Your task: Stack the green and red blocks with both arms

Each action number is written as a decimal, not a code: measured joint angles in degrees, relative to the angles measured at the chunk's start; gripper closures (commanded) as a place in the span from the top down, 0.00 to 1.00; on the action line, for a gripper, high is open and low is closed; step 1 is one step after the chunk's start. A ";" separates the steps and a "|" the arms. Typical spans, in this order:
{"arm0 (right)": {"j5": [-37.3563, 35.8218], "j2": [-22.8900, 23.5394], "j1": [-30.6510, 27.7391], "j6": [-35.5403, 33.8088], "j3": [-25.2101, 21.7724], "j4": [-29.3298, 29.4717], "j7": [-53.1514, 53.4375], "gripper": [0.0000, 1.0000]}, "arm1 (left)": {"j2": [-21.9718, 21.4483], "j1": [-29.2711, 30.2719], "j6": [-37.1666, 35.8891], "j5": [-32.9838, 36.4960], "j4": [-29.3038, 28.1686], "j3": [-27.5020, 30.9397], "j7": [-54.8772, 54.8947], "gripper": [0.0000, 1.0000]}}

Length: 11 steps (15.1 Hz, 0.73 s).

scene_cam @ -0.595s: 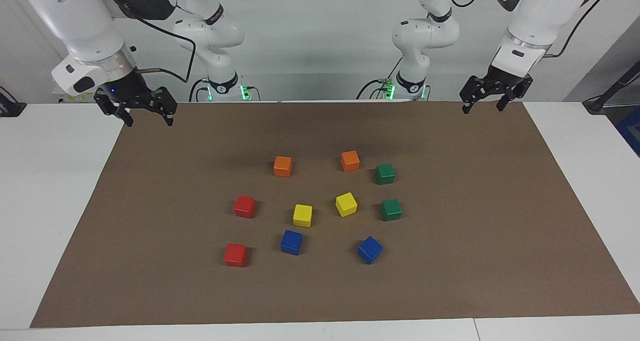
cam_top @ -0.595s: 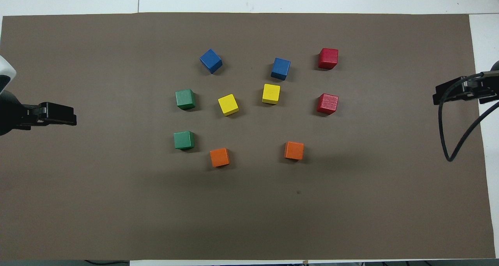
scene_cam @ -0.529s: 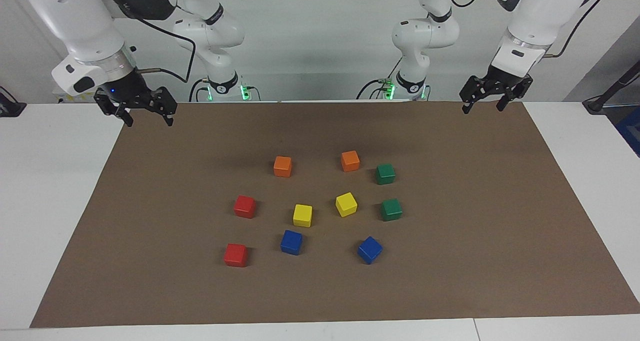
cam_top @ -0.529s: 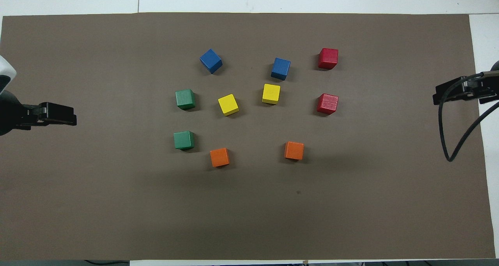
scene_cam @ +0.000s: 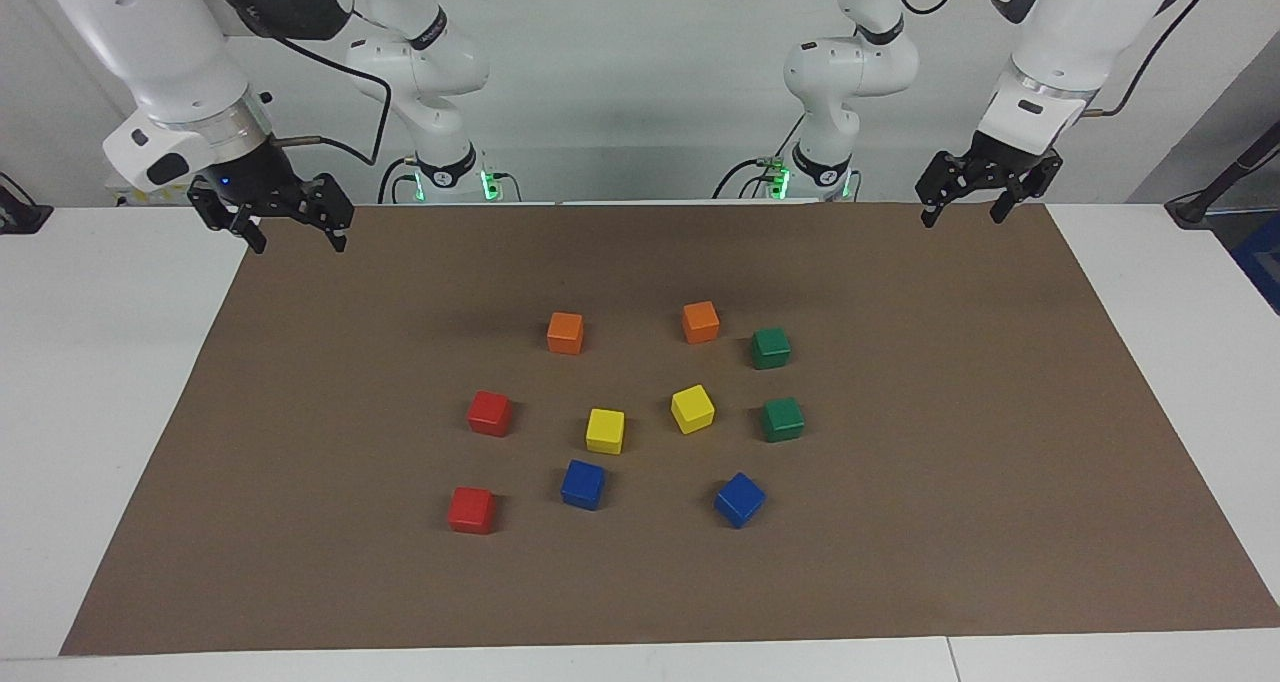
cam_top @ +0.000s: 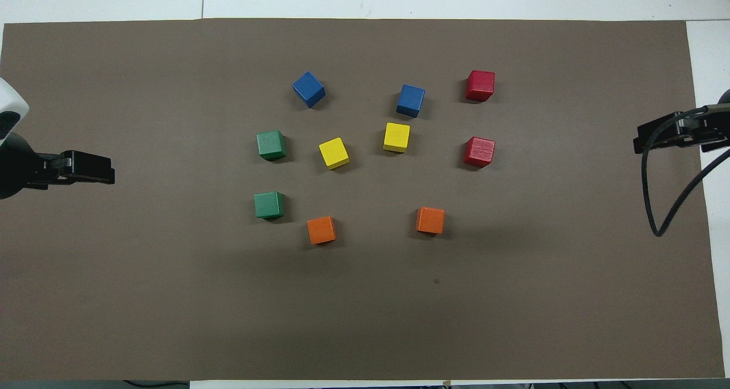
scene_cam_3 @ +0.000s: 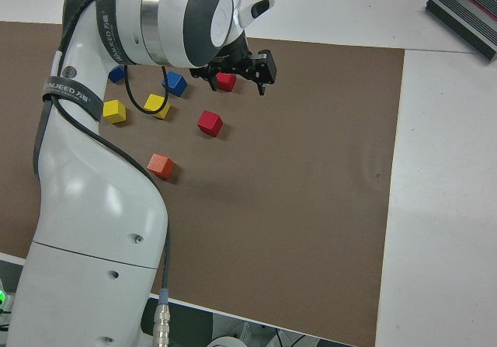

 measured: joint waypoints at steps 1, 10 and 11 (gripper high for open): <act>0.00 -0.01 0.00 0.00 0.01 -0.01 0.00 1.00 | 0.02 0.00 1.70 0.00 -0.24 -0.07 -0.26 1.00; 0.04 0.21 8.60 11.41 0.16 -7.89 17.44 1.00 | 2.85 -8.65 19.31 -0.16 -16.09 -1.57 -5.51 1.00; 0.04 1.04 10.05 14.18 0.23 -9.46 20.67 1.00 | 3.64 -9.81 20.78 -0.15 -17.10 -1.66 -6.49 1.00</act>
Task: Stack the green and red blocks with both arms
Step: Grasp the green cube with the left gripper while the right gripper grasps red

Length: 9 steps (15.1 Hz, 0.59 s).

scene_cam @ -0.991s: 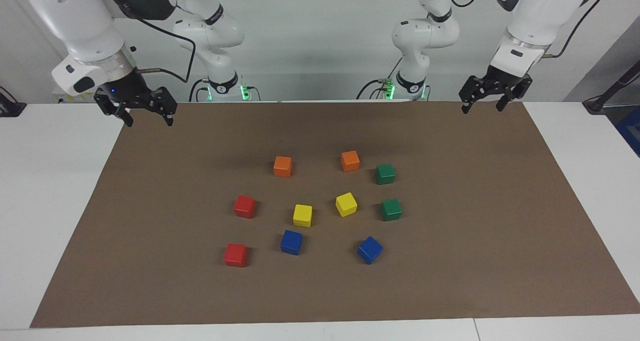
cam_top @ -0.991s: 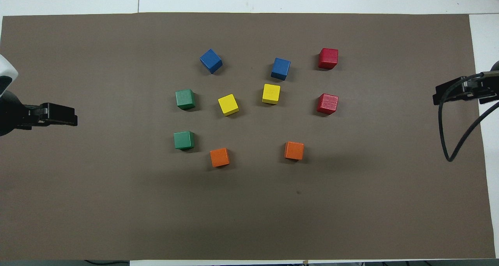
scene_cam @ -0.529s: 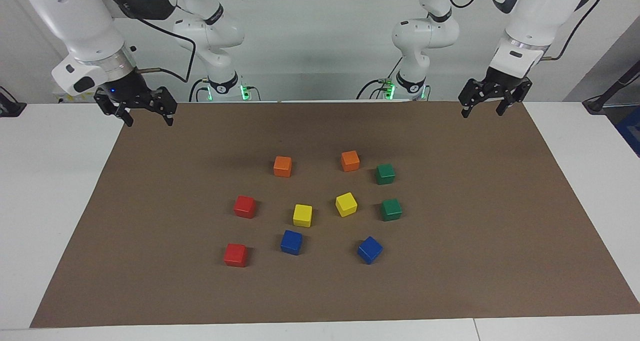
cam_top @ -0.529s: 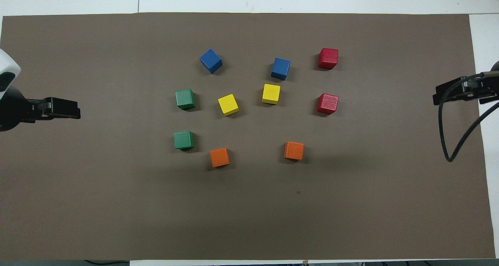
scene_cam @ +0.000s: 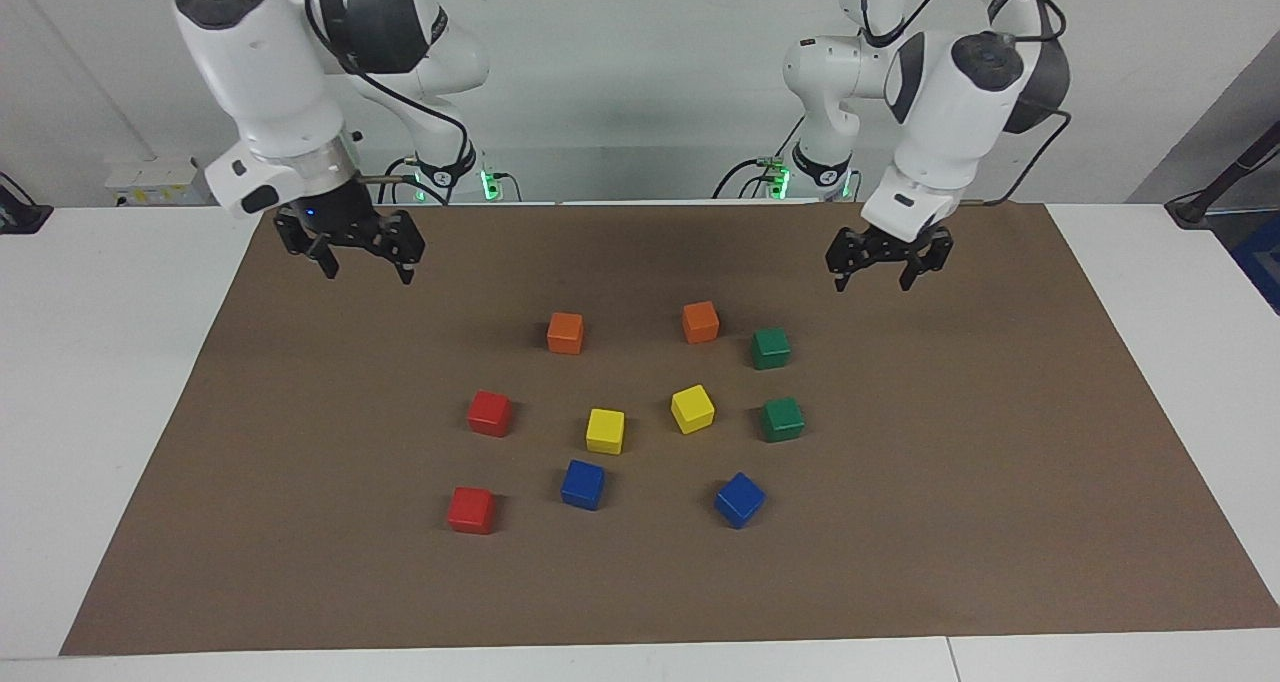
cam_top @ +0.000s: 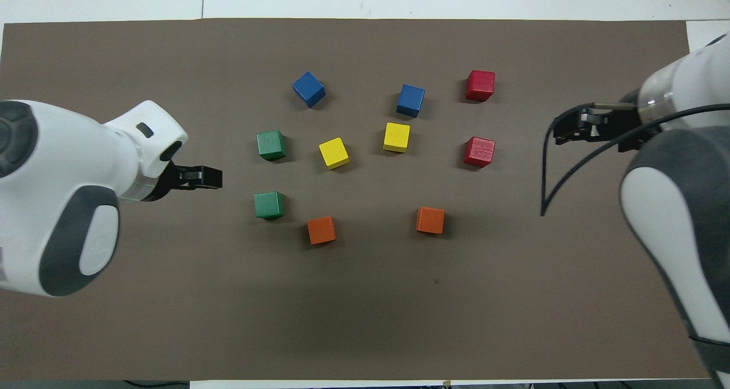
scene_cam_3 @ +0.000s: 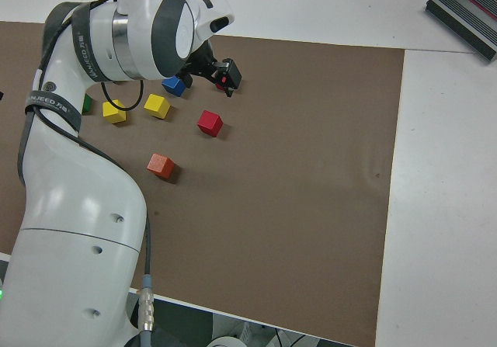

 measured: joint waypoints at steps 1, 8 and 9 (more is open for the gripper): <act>0.00 1.35 1.17 2.84 0.05 -1.24 2.71 1.00 | 0.99 -0.89 1.49 0.00 -0.47 -0.05 -0.45 1.00; 0.00 8.54 3.47 19.73 0.07 -9.66 5.59 1.00 | 10.38 -4.94 13.74 0.00 -1.31 -0.04 -6.47 1.00; 0.01 8.54 3.48 20.90 0.07 -10.63 5.48 1.00 | 11.07 -4.99 14.55 0.00 -2.09 -0.02 -6.92 1.00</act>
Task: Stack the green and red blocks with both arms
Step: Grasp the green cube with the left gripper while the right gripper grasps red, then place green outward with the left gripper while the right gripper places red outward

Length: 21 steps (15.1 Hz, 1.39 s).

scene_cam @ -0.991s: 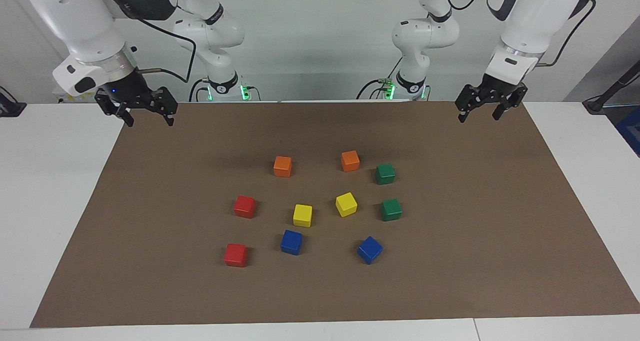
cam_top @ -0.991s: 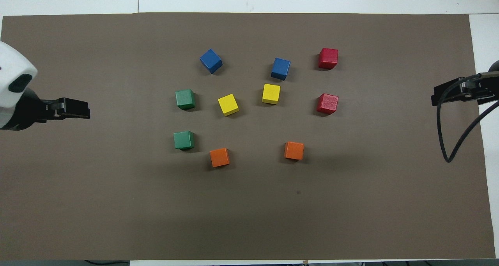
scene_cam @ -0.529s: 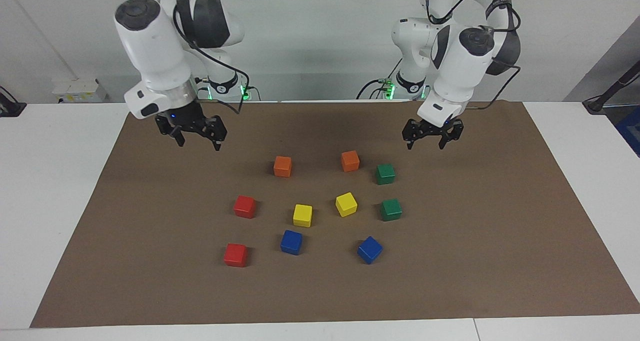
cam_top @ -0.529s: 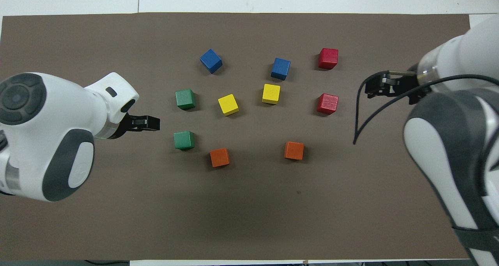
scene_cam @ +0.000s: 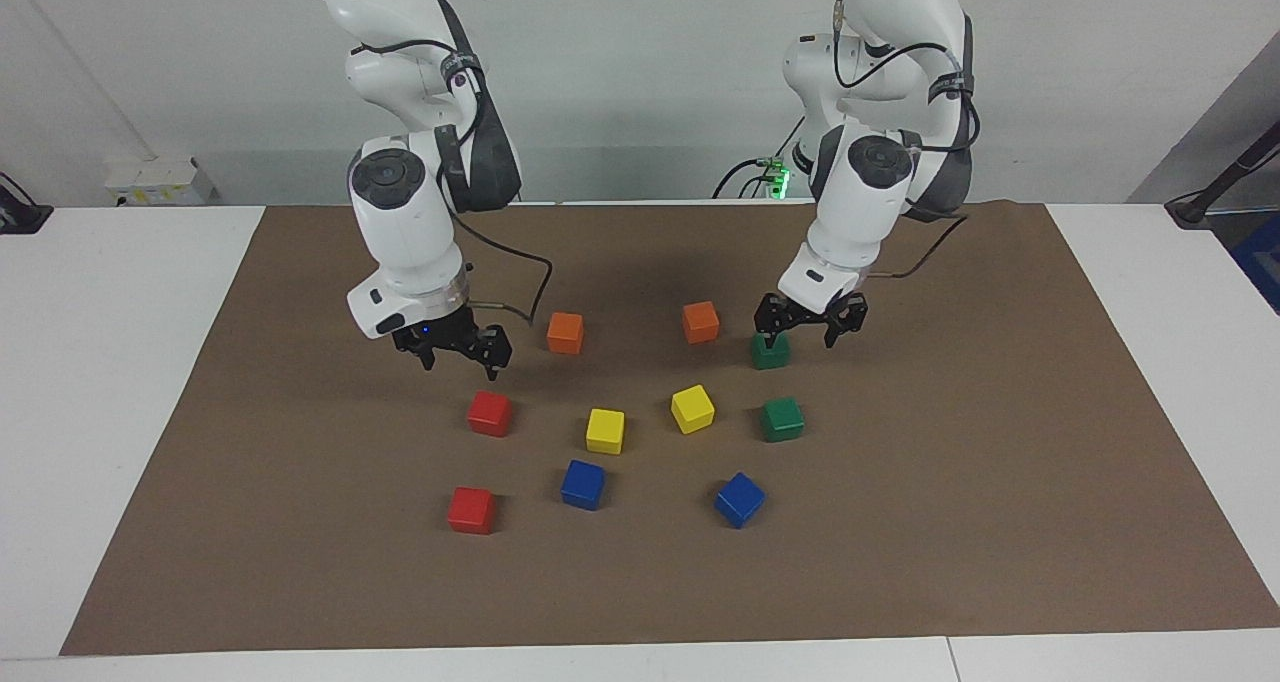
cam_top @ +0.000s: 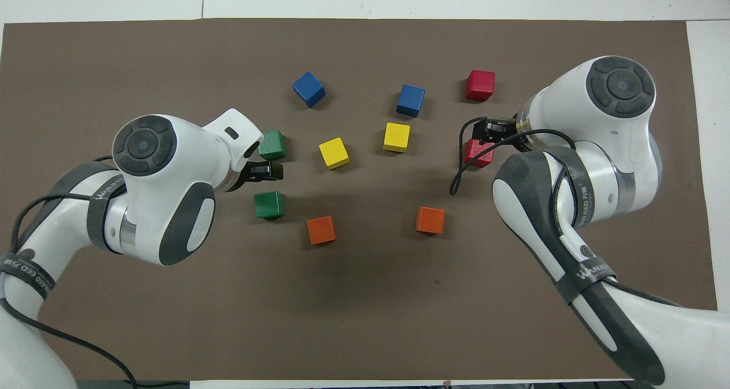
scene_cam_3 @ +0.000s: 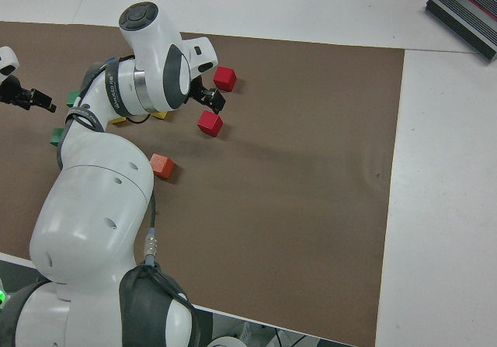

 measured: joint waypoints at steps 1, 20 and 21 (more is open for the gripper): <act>0.00 0.00 0.02 1.33 0.00 -0.86 -0.12 1.00 | 0.22 0.00 0.85 0.00 -1.04 0.06 -0.22 1.00; -0.04 8.20 1.65 15.92 -0.31 -5.68 -3.72 1.00 | 2.18 -3.44 11.14 0.00 -10.34 0.15 -12.62 0.00; -0.04 8.45 1.50 16.20 -0.33 -5.67 -4.18 0.99 | 2.09 -3.39 8.74 0.00 -9.40 0.39 -12.62 0.00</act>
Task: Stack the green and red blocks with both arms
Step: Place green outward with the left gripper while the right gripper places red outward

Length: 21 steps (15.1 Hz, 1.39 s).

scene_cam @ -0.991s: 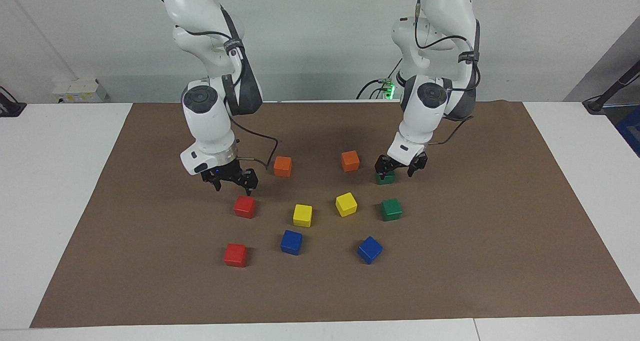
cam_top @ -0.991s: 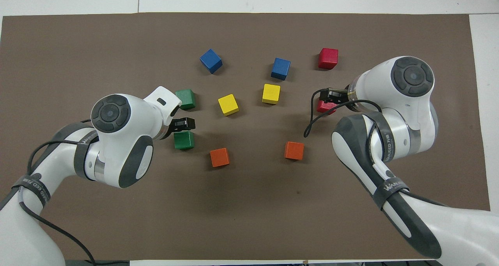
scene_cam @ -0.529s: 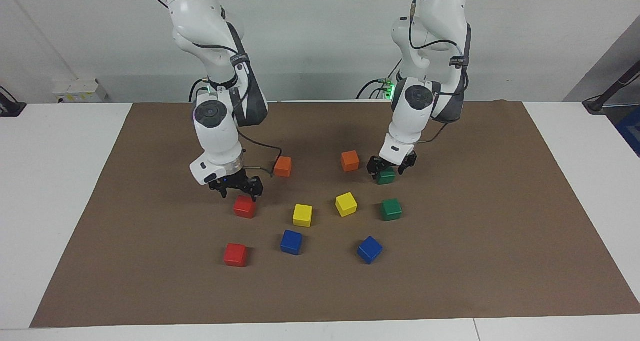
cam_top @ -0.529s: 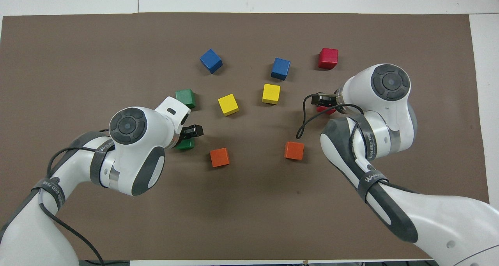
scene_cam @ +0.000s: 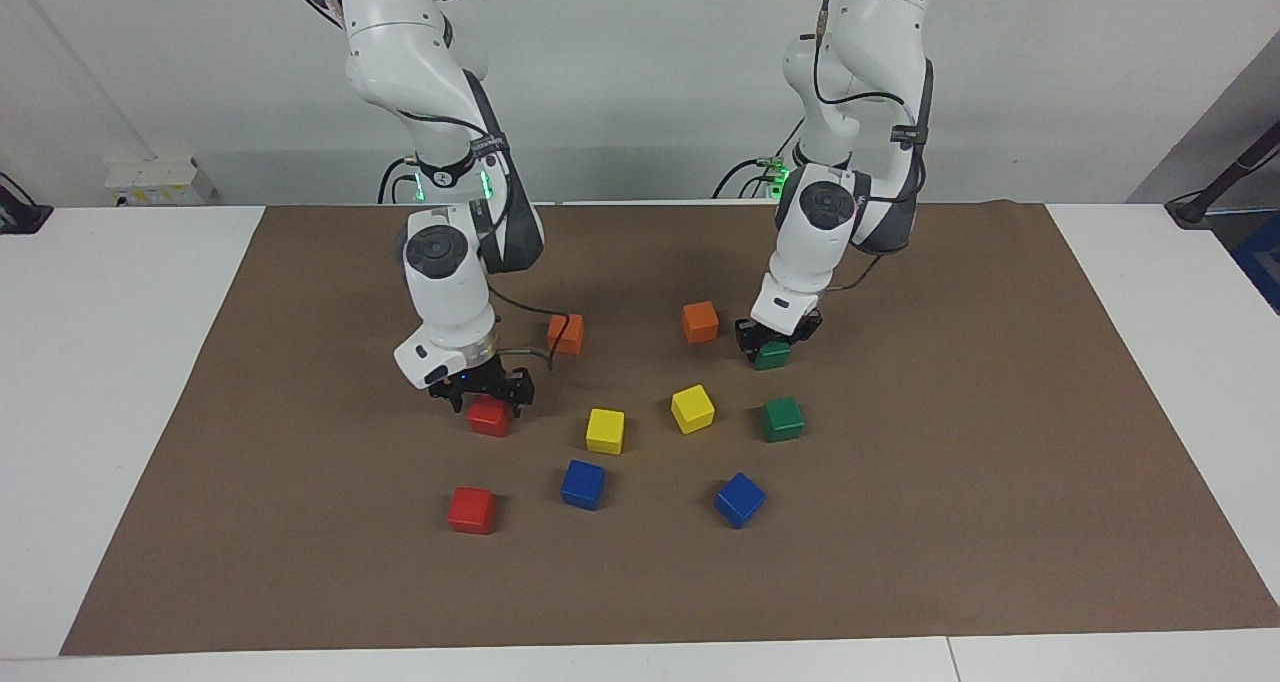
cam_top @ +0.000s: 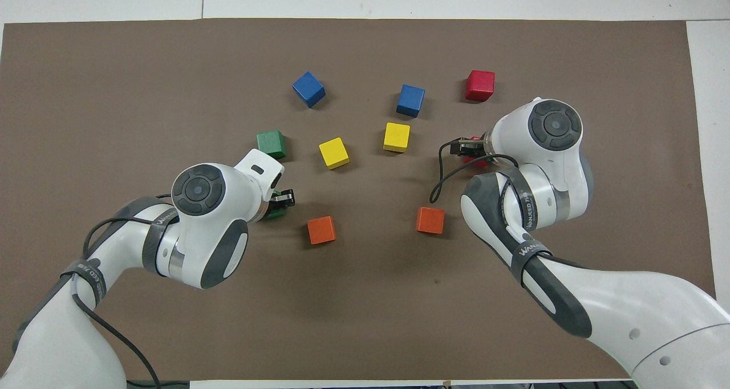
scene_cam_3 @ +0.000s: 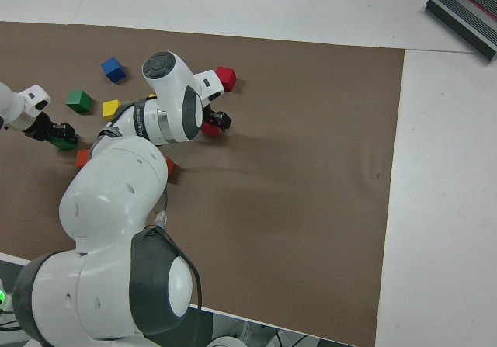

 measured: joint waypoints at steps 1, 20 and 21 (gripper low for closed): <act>0.00 0.20 -0.09 0.39 -0.02 0.00 -0.22 0.98 | -0.27 0.24 -3.72 0.00 1.64 0.39 0.10 0.00; -0.01 -4.45 -2.71 -8.39 -0.76 1.56 -3.45 0.00 | 6.58 22.97 -2.38 0.57 10.47 1.57 36.49 0.00; -0.01 -6.52 -4.10 -10.71 -0.79 1.63 -5.79 0.00 | 6.59 23.22 -2.26 2.06 10.51 1.57 36.62 0.00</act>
